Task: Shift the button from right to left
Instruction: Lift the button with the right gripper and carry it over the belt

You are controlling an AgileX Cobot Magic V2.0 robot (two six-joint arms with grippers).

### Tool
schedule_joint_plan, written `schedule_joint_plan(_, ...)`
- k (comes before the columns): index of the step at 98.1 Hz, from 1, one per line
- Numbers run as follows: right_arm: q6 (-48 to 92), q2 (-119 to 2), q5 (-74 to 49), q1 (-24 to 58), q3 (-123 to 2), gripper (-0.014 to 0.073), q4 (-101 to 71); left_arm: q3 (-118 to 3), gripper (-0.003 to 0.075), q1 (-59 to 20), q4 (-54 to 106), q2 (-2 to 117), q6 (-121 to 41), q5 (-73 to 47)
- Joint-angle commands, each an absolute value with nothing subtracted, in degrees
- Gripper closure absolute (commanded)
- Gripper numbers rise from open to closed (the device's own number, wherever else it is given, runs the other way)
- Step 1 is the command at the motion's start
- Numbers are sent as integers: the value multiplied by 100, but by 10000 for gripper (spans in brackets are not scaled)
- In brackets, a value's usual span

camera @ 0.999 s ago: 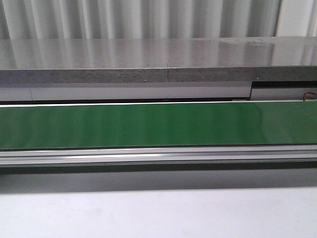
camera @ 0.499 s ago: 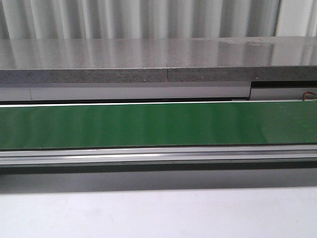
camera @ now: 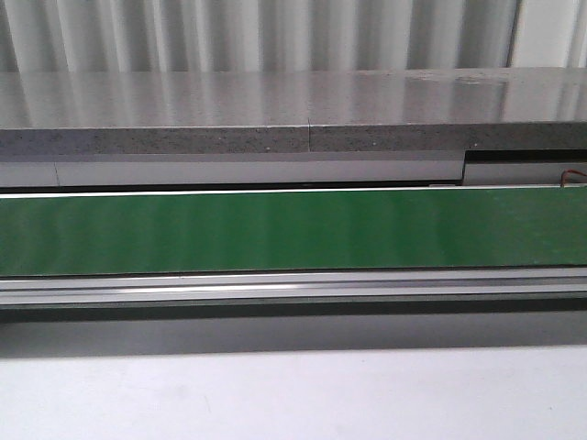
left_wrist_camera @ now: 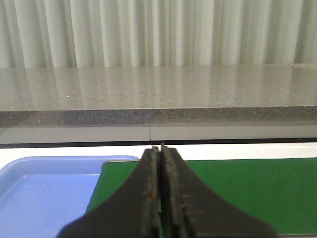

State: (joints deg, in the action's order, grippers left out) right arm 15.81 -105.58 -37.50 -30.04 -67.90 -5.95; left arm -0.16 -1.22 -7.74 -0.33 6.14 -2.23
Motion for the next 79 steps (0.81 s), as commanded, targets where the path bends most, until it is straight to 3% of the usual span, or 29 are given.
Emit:
schedule_joint_plan(1, 1654, -10483, -3622, -3058, -7052, 28, -677, 133, 740, -111, -719, -221, 675, 268)
schedule_joint_plan(11, 1654, -10624, -3718, -3058, -7139, 102, -700, 133, 740, -111, -719, -221, 675, 268)
schedule_joint_plan(23, 1654, -10745, -3775, -3058, -7146, 276, -735, 133, 740, -111, -719, -221, 675, 268)
schedule_joint_plan(30, 1654, -10802, -3802, -3058, -7146, 333, -792, 133, 740, -111, -719, -221, 675, 268)
schedule_joint_plan(79, 1654, -10221, -4356, -3040, -7599, 361, -1265, 133, 740, -111, -719, -221, 675, 268)
